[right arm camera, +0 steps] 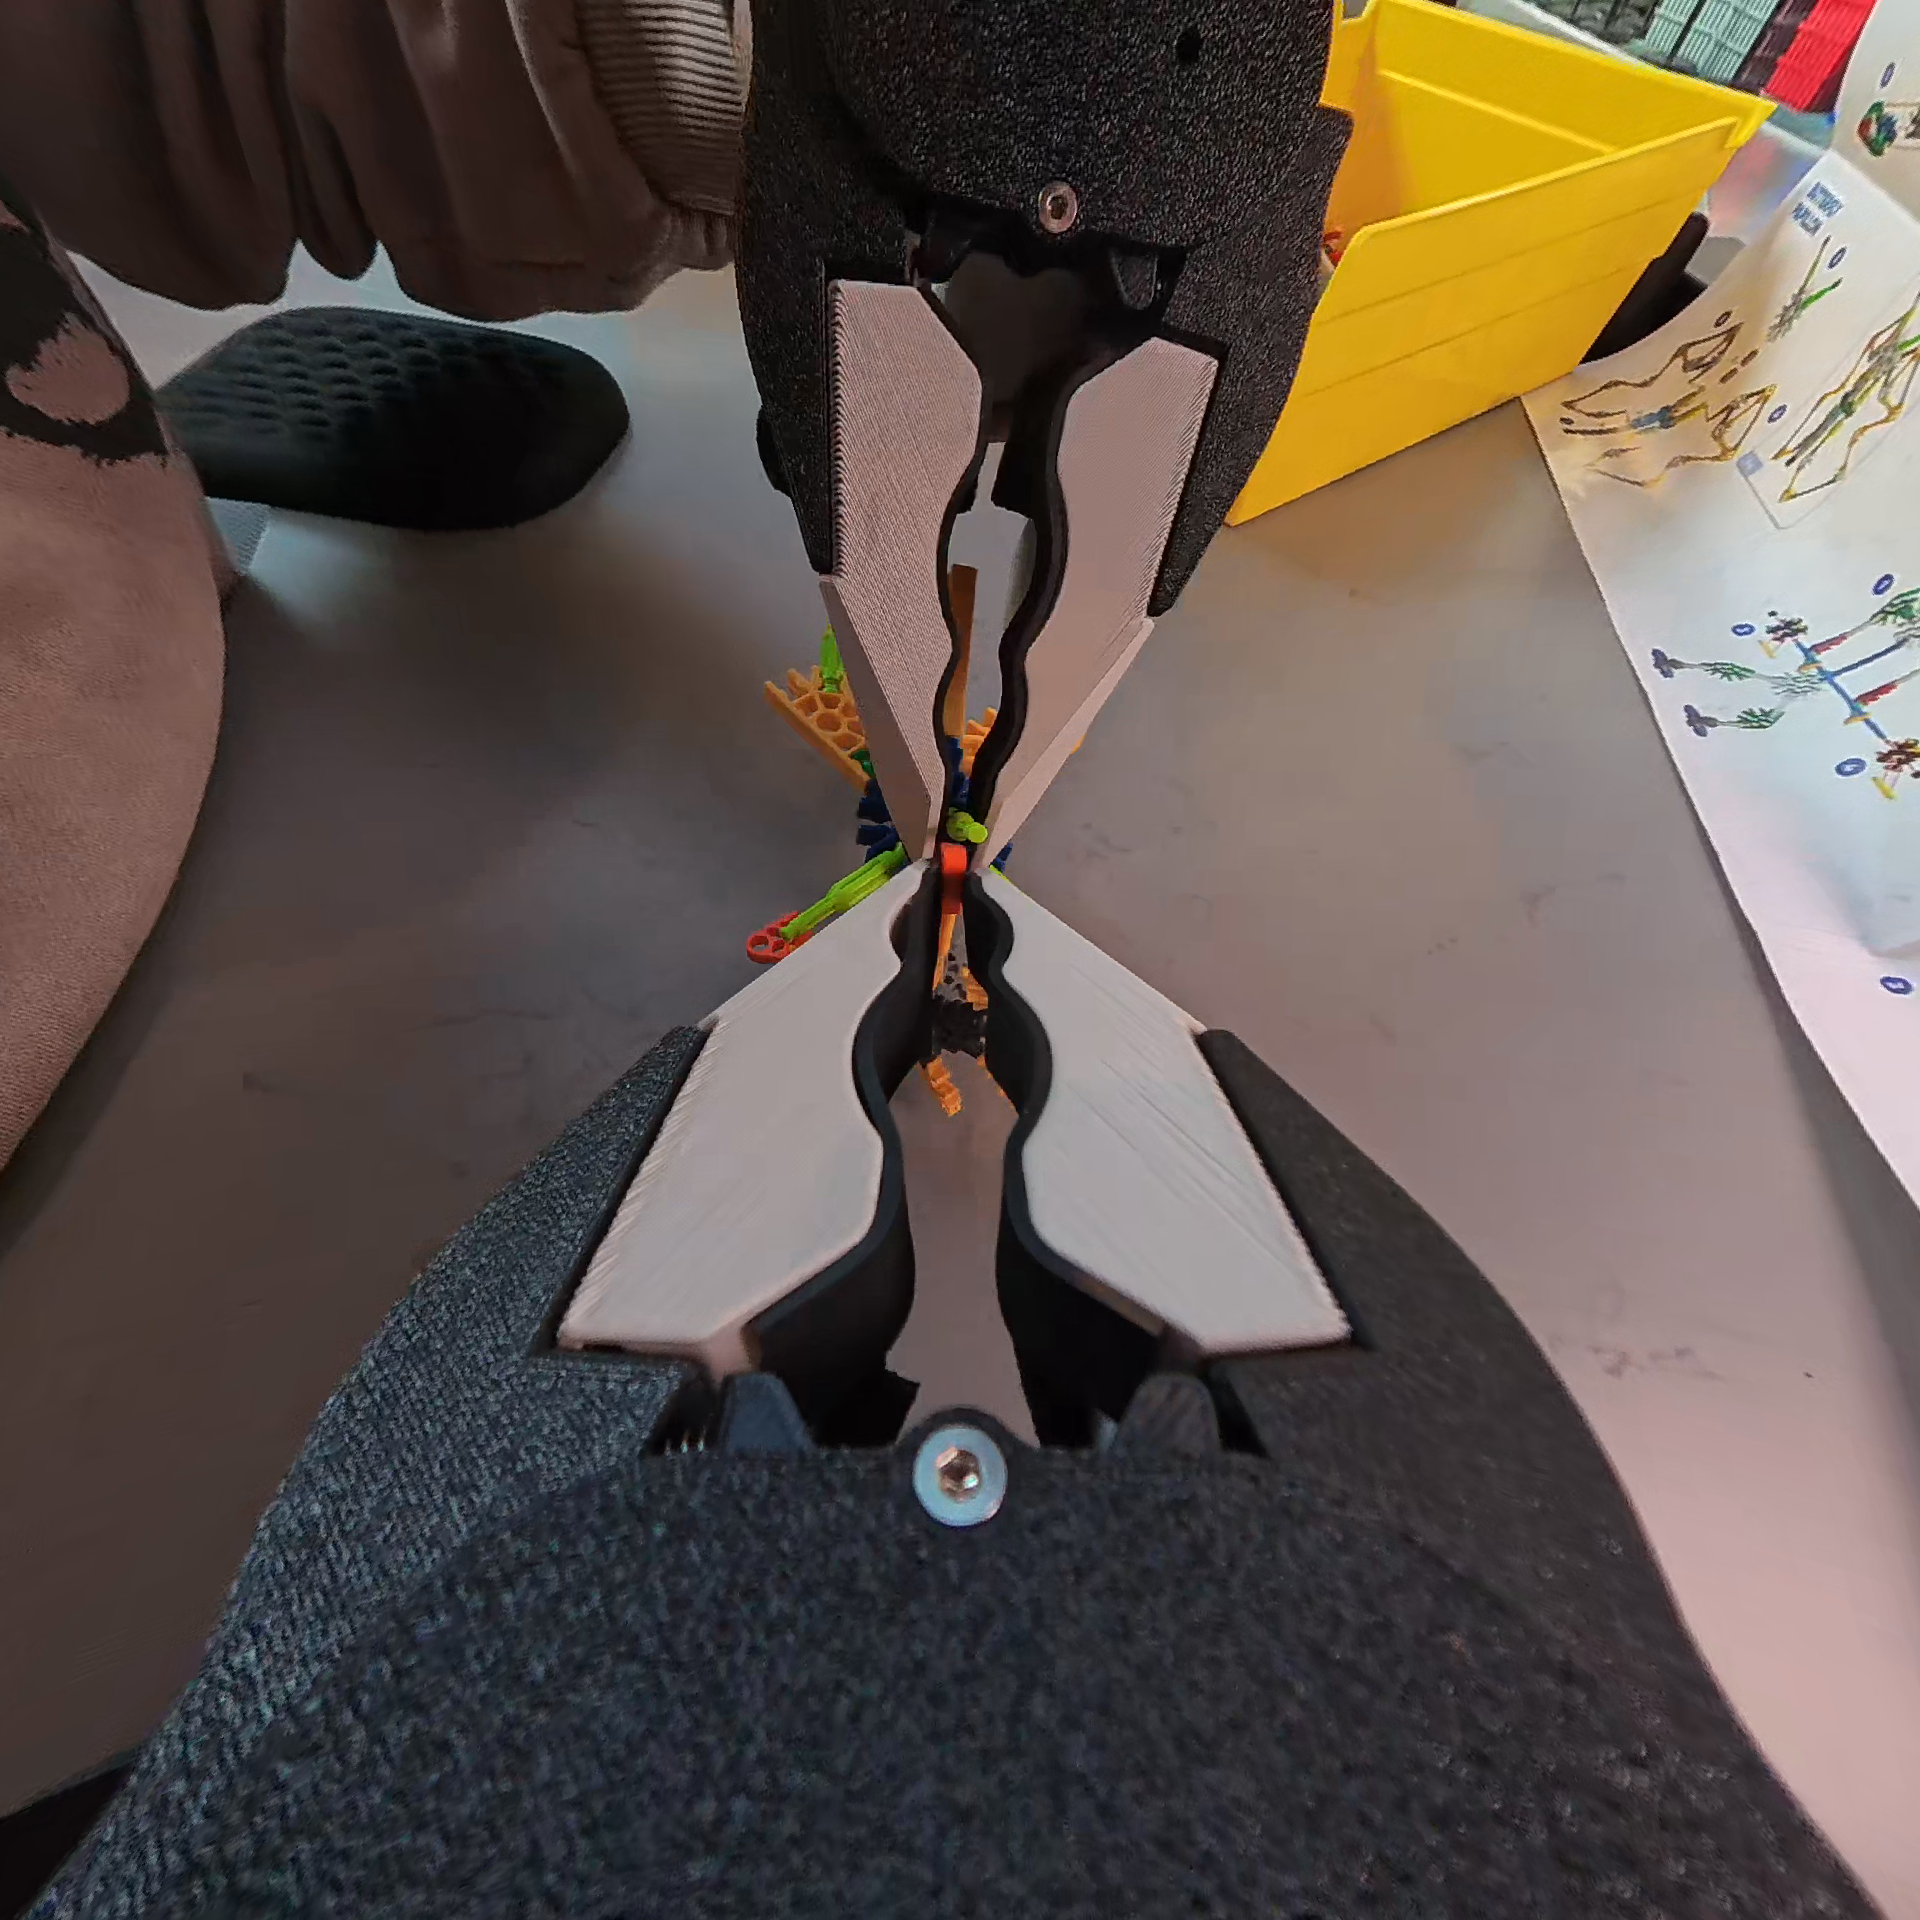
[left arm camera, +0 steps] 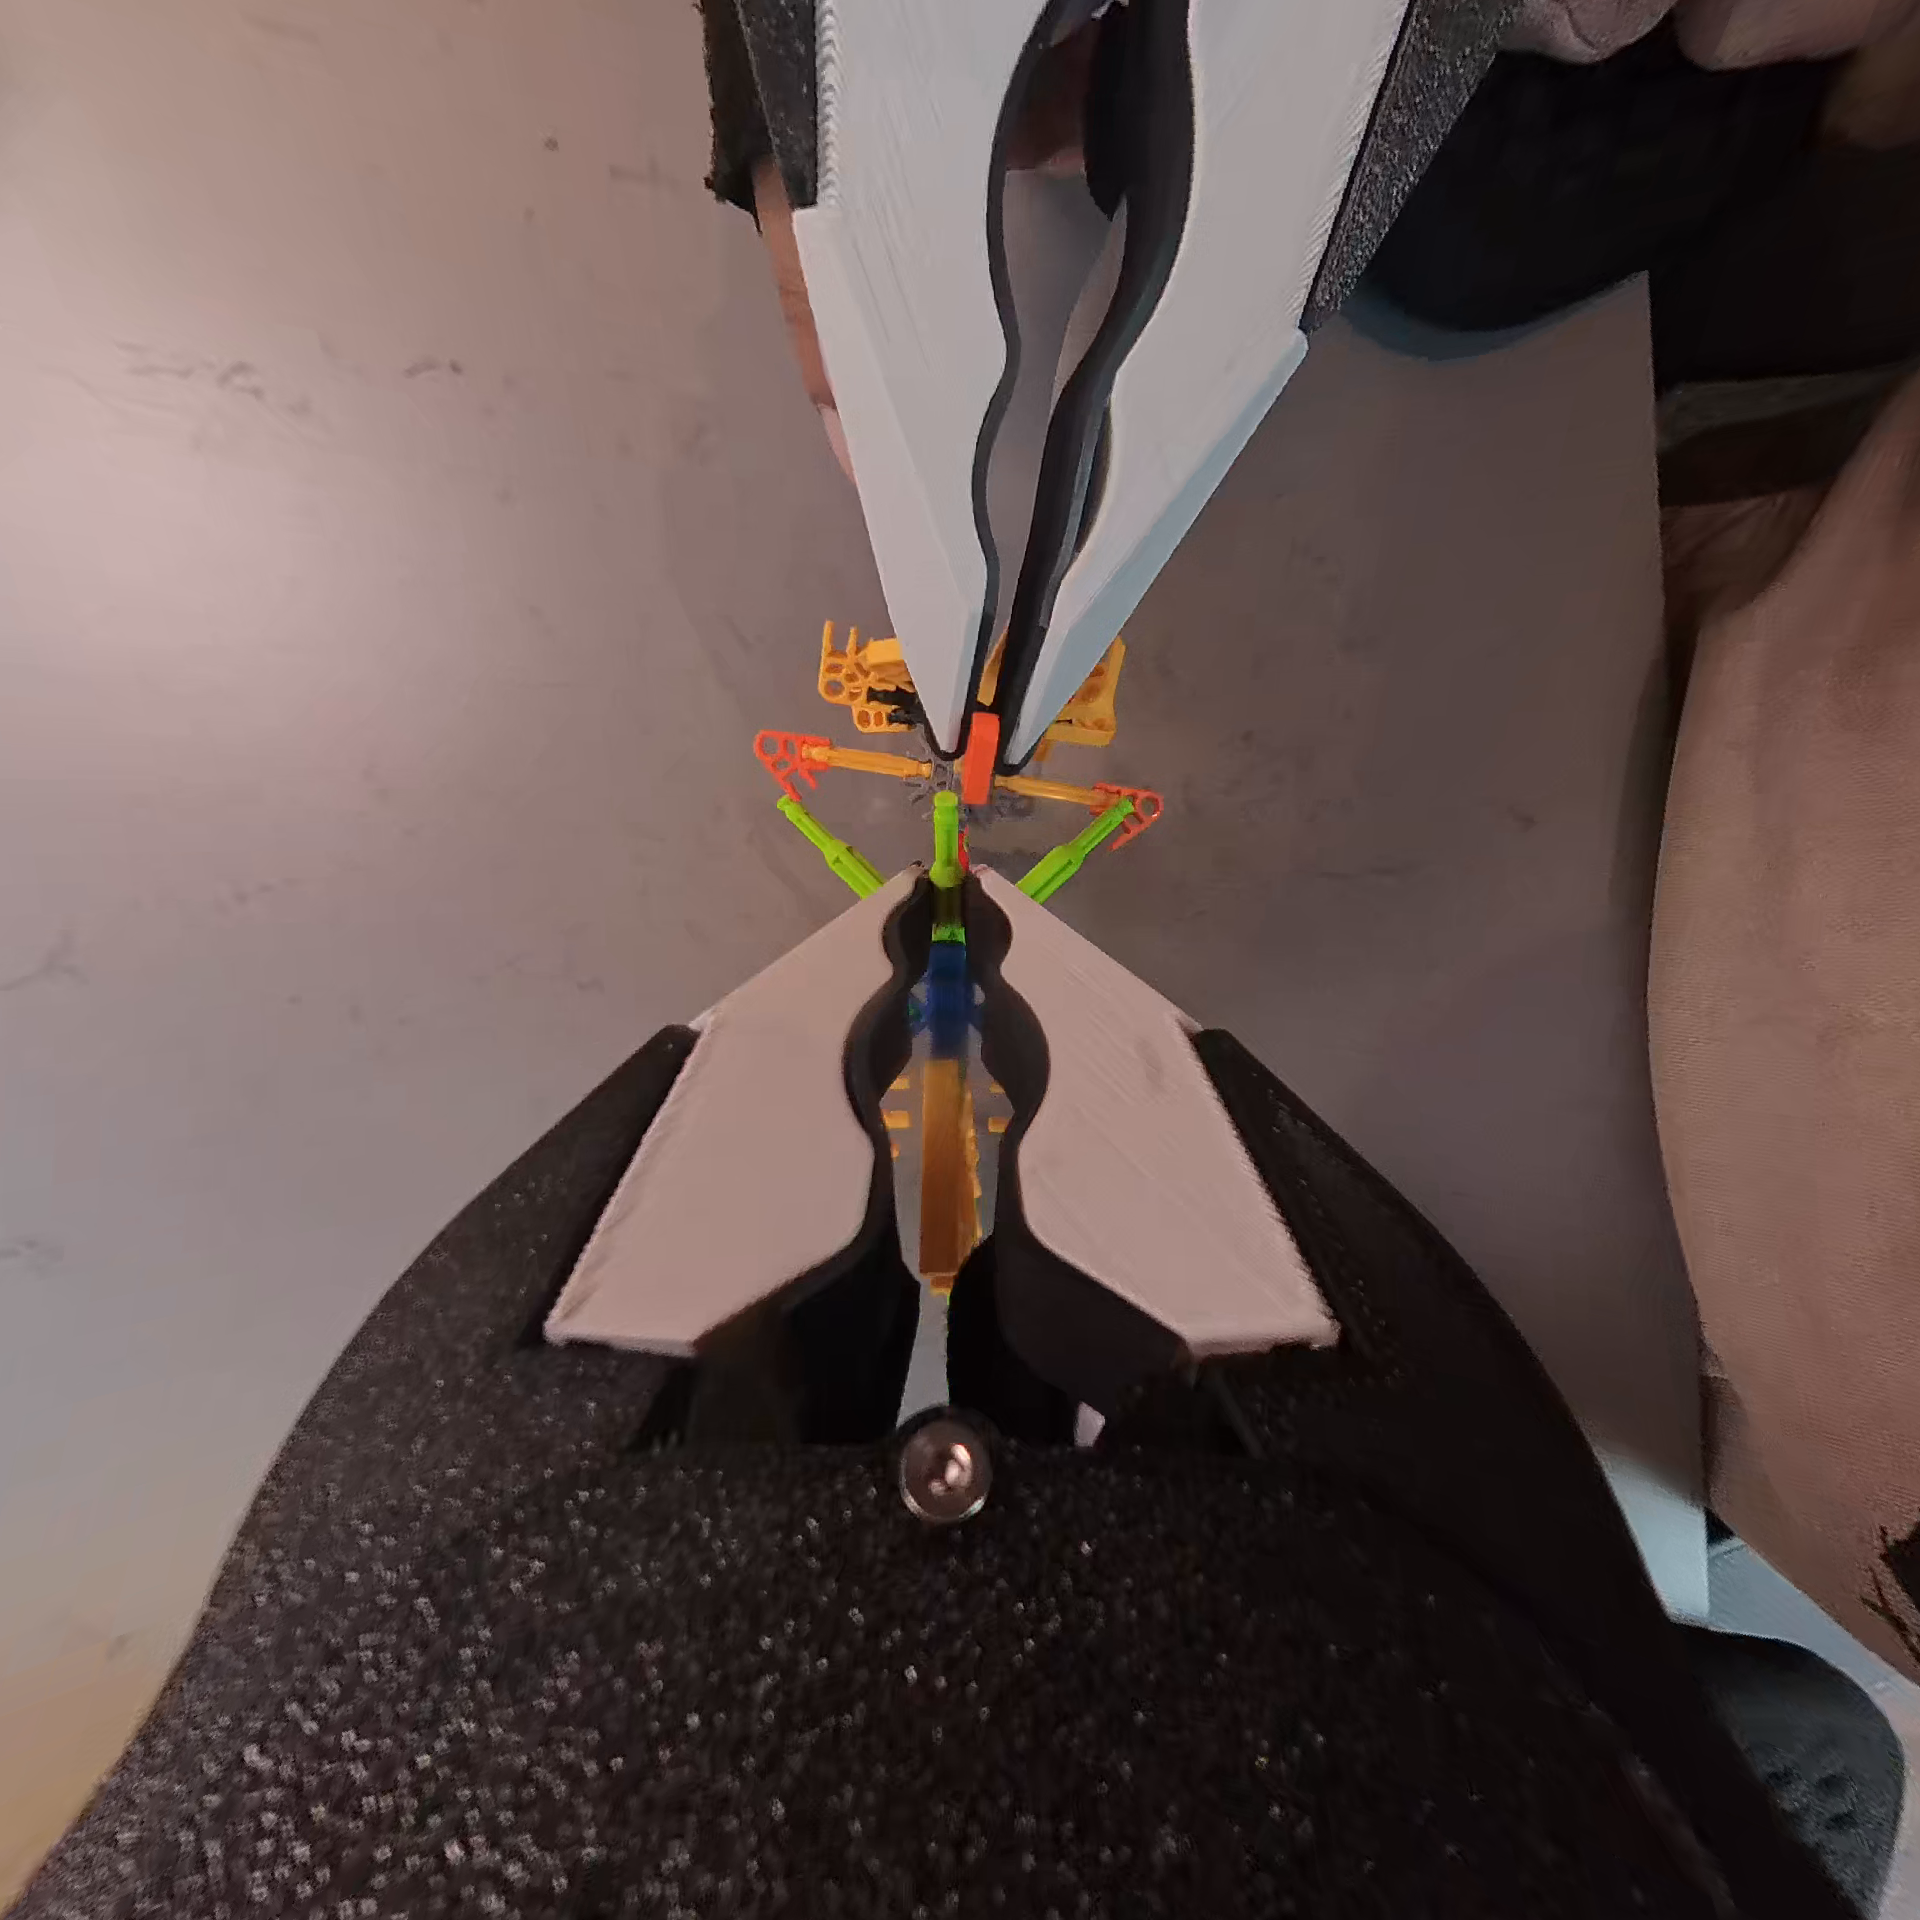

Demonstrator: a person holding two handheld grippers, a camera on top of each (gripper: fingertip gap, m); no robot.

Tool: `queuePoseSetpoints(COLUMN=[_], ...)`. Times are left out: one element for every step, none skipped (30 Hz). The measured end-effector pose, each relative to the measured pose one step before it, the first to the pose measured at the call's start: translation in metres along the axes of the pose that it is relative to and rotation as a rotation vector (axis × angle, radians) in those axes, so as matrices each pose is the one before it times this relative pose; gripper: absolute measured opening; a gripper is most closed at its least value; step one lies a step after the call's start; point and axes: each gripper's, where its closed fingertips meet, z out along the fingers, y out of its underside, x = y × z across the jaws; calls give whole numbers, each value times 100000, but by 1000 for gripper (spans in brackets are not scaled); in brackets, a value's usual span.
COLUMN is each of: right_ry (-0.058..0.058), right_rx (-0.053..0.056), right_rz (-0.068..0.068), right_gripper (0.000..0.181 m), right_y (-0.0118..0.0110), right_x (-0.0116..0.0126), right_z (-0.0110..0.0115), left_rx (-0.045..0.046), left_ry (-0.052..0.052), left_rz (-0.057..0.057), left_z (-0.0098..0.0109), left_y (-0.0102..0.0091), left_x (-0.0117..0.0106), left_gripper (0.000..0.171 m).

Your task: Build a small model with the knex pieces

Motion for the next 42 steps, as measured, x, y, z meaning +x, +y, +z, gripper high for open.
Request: queuePoseSetpoints(right_ry=[329, -472, -910, -1862, -1934, -1983, -1606, -2663, -3404, -2585, -3323, -2593, -2269, -1740, -106, -152, 153, 776, -412, -970, -221, -323, -816, -773, -605, -498, -450, -201, -268, -159, -165, 134, -217, 1324, 20, -270, -579, 84, 846, 283, -651, -284], right_rx=[383, 429, 631, 720, 696, 657, 462, 486, 243, -441, 336, 707, 591, 360, -117, -315, -313, -608, -99, 9, -634, -836, -331, -170, -91, 63, 21, -47, -7, -292, -536, -973, -759, -462, -646, -1420, -1073, -353, -373, -17, 126, 105], right_rz=[138, 265, 312, 383, 1075, 655, 295, 505, 539, 81, -63, 647, 769, 436, 549, 549, 338, 712, 657, 242, 407, 558, 236, 220, 26, -180, 32, 94, -51, 92, 240, 273, 97, 81, -568, -648, -84, 583, 1289, 1511, 2195, 2883], right_gripper=[1, 1, 1, 2, 2, 2, 2, 2, 2, 2, 2, 2, 2, 2, 2, 2, 2, 2, 2, 2, 2, 2, 2, 2, 2, 1, 1, 1, 1, 2, 2, 2, 2, 2, 2, 2, 2, 2, 2, 2, 2, 2], right_y=[-7, 4, 0, 25, 38, 36, 36, 28, 36, 55, -28, -85, -50, -23, 11, 48, 49, 101, 38, 8, 93, 132, 49, 16, 18, -5, 10, 11, 5, 64, 90, 133, 111, 55, 34, 157, 131, 29, 61, 73, 47, 30], right_x=[3, -119, -158, -273, -220, -225, -184, -359, -449, -323, -437, -269, -207, -174, 57, 42, 60, 139, -50, -161, -17, -15, -115, -99, -91, -70, -49, -2, -29, 8, 13, 50, -3, 215, -5, -72, -91, 53, 206, 162, 58, 133], right_z=[43, 54, 41, 14, 18, 25, 73, 104, 90, 51, -6, -44, -33, 7, 25, 43, 25, 25, -6, 7, 34, 85, 66, 45, 34, 0, -36, -3, -13, -13, 31, 65, 68, 68, 142, 135, 82, -38, -68, -75, -72, -64], left_rx=[-230, -251, -162, -225, -194, -408, -567, -684, -617, -252, -80, 5, -186, -579, -978, -1207, -1089, -946, -800, -780, -1028, -1127, -986, -919, -830, -636, -576, -552, -441, -505, -698, -714, 90, 1292, 521, -400, 349, 1249, 1779, 1789, 1463, 1619], left_ry=[1144, 1800, 2000, 2203, 2128, 2488, 2878, 3238, 3044, 2790, 3128, 2805, 2039, 1050, -57, -556, -896, -809, -72, -64, -526, -223, 211, 157, 100, 198, 157, 97, 105, -91, -155, -86, 873, 1268, 645, 1201, 823, -255, -1114, -391, -207, -1654], left_rz=[-2635, -2456, -2100, -2075, -2172, -1783, -1505, -1580, -1613, -2034, -2392, -1952, -1887, -1146, 143, 498, 634, 698, 563, 570, 642, 536, 327, 408, 413, 44, -91, 135, 262, 63, -27, 101, 38, -462, -813, -83, 459, 418, 716, 868, 120, -532], left_z=[47, 68, 96, 100, 106, 111, 142, 158, 158, 124, 108, 104, 77, 63, 59, 56, 44, 58, 74, 93, 112, 101, 85, 49, 39, 29, 25, 12, 23, 50, 89, 99, 94, 127, 151, 159, 61, -45, -95, -112, -177, -297], left_y=[40, 54, 54, 74, 61, 97, 128, 150, 148, 76, 37, 1, -17, -18, -5, -3, -9, 3, -9, -2, 53, 84, 67, 54, 28, -6, -17, -2, -14, 13, 33, 62, -53, -221, -132, 69, -7, -76, -123, -72, -12, -55], left_x=[235, 308, 344, 351, 313, 348, 388, 405, 333, 273, 280, 223, 123, 47, 7, -14, -33, -12, 79, 77, 2, 42, 101, 82, 62, 42, 13, -2, -2, -15, -15, -21, 99, 114, -50, 49, 30, -124, -239, -122, -71, -272], left_gripper=[4, 4, 4, 4, 4, 4, 5, 5, 4, 4, 4, 4, 4, 4, 4, 4, 4, 4, 4, 4, 4, 4, 4, 4, 4, 4, 4, 4, 4, 4, 4, 4, 4, 5, 5, 6, 7, 7, 7, 8, 9, 16])
